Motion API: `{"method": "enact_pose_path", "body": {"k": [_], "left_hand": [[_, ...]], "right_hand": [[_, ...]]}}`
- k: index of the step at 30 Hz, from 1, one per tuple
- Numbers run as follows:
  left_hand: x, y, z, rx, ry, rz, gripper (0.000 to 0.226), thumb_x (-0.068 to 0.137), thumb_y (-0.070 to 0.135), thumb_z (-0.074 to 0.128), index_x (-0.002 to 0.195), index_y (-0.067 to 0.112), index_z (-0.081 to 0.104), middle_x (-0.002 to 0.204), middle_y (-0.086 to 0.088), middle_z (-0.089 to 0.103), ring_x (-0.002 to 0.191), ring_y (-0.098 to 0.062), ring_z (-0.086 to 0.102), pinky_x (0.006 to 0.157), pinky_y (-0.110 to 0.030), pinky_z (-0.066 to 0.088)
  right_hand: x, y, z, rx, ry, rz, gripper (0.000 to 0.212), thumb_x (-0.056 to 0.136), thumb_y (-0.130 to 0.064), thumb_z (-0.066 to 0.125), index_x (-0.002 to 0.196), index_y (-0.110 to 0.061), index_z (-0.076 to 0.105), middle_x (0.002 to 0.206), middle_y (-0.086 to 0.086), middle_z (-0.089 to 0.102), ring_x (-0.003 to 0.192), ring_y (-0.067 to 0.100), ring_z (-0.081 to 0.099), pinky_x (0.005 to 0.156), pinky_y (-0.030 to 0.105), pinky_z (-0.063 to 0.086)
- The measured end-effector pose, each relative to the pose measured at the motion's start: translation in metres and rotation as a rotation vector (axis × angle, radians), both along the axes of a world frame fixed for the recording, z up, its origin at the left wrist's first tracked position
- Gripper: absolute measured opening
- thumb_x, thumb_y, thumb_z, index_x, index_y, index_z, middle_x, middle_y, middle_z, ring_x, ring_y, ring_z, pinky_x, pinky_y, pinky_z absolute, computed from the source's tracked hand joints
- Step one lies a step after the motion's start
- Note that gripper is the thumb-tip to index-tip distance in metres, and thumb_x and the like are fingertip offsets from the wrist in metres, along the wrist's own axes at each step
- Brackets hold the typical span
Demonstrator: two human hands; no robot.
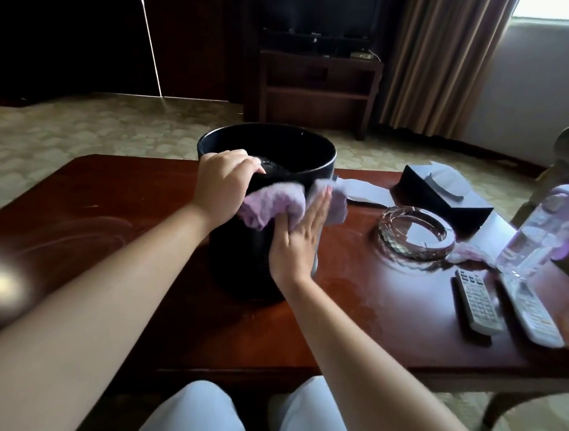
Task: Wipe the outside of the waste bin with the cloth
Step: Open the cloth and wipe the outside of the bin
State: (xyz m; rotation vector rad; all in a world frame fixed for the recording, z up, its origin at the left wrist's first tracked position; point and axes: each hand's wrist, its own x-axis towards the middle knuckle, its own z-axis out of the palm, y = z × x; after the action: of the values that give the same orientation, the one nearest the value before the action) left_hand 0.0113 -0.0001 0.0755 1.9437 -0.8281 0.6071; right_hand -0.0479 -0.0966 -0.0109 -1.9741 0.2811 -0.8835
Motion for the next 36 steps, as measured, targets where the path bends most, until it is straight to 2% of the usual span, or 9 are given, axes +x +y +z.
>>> {"method": "enact_pose_path", "body": {"k": [7, 12, 15, 18, 20, 24, 27, 30, 36], "left_hand": [[0.005, -0.002, -0.003, -0.001, 0.021, 0.044, 0.052, 0.076, 0.046, 0.029, 0.062, 0.009, 0.064, 0.067, -0.001, 0.061, 0.078, -0.023, 0.059, 0.086, -0.048, 0.039], [0.008, -0.003, -0.009, 0.021, -0.054, 0.067, 0.053, 0.076, 0.041, 0.032, 0.062, 0.000, 0.063, 0.066, -0.011, 0.062, 0.074, -0.027, 0.058, 0.081, -0.052, 0.039], [0.010, -0.004, -0.010, 0.019, -0.083, 0.076, 0.050, 0.077, 0.039, 0.034, 0.060, 0.001, 0.062, 0.064, -0.010, 0.061, 0.070, -0.028, 0.057, 0.079, -0.051, 0.040], [0.009, -0.003, -0.009, 0.018, -0.059, 0.064, 0.045, 0.077, 0.037, 0.038, 0.049, 0.005, 0.051, 0.052, -0.004, 0.050, 0.061, -0.022, 0.050, 0.076, -0.049, 0.040], [0.007, -0.002, -0.006, -0.012, -0.024, 0.051, 0.041, 0.077, 0.035, 0.044, 0.042, 0.016, 0.034, 0.045, 0.003, 0.036, 0.053, -0.009, 0.041, 0.073, -0.046, 0.036], [0.009, -0.002, -0.003, -0.053, 0.055, 0.030, 0.050, 0.073, 0.045, 0.045, 0.044, 0.007, 0.033, 0.040, 0.007, 0.036, 0.050, -0.005, 0.040, 0.069, -0.037, 0.034], [0.013, -0.001, -0.006, -0.062, 0.011, 0.018, 0.054, 0.076, 0.048, 0.045, 0.043, 0.009, 0.028, 0.039, 0.006, 0.035, 0.049, -0.014, 0.042, 0.068, -0.029, 0.033], [0.017, -0.001, -0.008, -0.047, -0.028, 0.017, 0.055, 0.078, 0.046, 0.050, 0.044, 0.010, 0.025, 0.041, 0.003, 0.029, 0.044, -0.015, 0.036, 0.070, -0.035, 0.039], [0.018, 0.002, -0.006, -0.011, 0.060, 0.005, 0.049, 0.068, 0.049, 0.051, 0.045, 0.011, 0.030, 0.042, 0.002, 0.029, 0.047, -0.011, 0.035, 0.062, -0.030, 0.031]], "right_hand": [[-0.020, -0.037, -0.105, -0.006, 0.707, 0.193, 0.072, 0.096, -0.019, 0.035, 0.146, 0.001, -0.013, 0.155, 0.016, -0.018, 0.143, 0.023, -0.019, 0.112, 0.028, -0.014], [0.003, -0.034, -0.054, 0.480, 0.297, 0.054, 0.077, 0.073, -0.019, 0.040, 0.148, -0.019, 0.022, 0.129, 0.007, 0.039, 0.122, 0.022, 0.041, 0.099, 0.027, 0.034], [-0.003, -0.006, -0.052, 0.400, 0.190, 0.055, 0.083, 0.073, -0.020, 0.041, 0.150, -0.009, 0.011, 0.153, 0.001, 0.017, 0.142, 0.015, 0.013, 0.117, 0.029, 0.012], [-0.012, 0.001, -0.084, 0.351, 0.382, 0.095, 0.076, 0.090, -0.008, 0.042, 0.149, -0.004, -0.004, 0.157, 0.006, -0.009, 0.145, 0.015, -0.012, 0.112, 0.022, -0.010], [-0.012, -0.011, -0.093, 0.368, 0.478, 0.087, 0.071, 0.090, -0.002, 0.040, 0.149, -0.003, 0.001, 0.158, 0.013, -0.001, 0.146, 0.020, -0.004, 0.113, 0.024, -0.006], [-0.009, -0.027, -0.054, 0.598, 0.294, 0.086, 0.053, 0.093, -0.003, 0.041, 0.143, -0.012, 0.028, 0.142, 0.011, 0.041, 0.128, 0.026, 0.041, 0.108, 0.031, 0.034], [-0.009, -0.027, 0.001, 0.535, -0.072, 0.117, 0.070, 0.080, -0.010, 0.038, 0.148, -0.013, 0.020, 0.143, -0.009, 0.026, 0.135, 0.005, 0.020, 0.108, 0.007, 0.015], [-0.004, -0.021, 0.036, 0.447, -0.179, 0.128, 0.081, 0.073, -0.021, 0.037, 0.150, -0.014, 0.011, 0.155, -0.006, 0.010, 0.143, 0.004, 0.002, 0.116, 0.021, 0.001], [-0.017, -0.032, -0.012, 0.614, 0.037, 0.107, 0.087, 0.066, -0.025, 0.037, 0.150, -0.020, 0.013, 0.144, -0.003, 0.027, 0.135, 0.011, 0.026, 0.114, 0.023, 0.022]]}}
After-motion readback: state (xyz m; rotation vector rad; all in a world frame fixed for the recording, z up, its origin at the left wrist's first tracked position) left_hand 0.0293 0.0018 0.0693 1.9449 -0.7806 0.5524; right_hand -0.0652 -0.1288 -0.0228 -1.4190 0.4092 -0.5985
